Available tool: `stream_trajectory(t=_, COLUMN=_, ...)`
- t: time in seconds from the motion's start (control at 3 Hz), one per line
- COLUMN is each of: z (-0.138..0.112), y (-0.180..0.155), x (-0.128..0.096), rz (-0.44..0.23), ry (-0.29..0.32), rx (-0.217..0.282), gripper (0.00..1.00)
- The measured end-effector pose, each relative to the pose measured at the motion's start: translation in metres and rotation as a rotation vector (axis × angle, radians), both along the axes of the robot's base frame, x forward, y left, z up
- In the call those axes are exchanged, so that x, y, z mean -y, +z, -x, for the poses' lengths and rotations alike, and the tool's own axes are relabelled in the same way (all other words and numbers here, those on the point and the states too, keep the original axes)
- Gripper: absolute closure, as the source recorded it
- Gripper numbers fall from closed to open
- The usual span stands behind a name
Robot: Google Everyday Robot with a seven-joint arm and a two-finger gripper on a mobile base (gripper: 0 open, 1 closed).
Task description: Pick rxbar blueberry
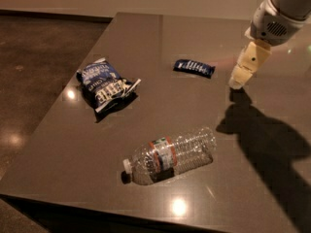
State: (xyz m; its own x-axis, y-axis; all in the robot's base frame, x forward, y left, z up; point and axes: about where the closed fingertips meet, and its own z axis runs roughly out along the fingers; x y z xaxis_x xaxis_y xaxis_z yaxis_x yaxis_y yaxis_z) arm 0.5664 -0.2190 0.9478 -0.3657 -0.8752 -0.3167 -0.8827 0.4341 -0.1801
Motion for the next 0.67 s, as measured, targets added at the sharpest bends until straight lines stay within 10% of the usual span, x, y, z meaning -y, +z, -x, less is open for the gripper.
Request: stream_trajectory(t=0.67, z=-0.078, y=-0.032, x=-0.008, rz=-0.057, ry=-0.117, rx=0.026, gripper=0.00)
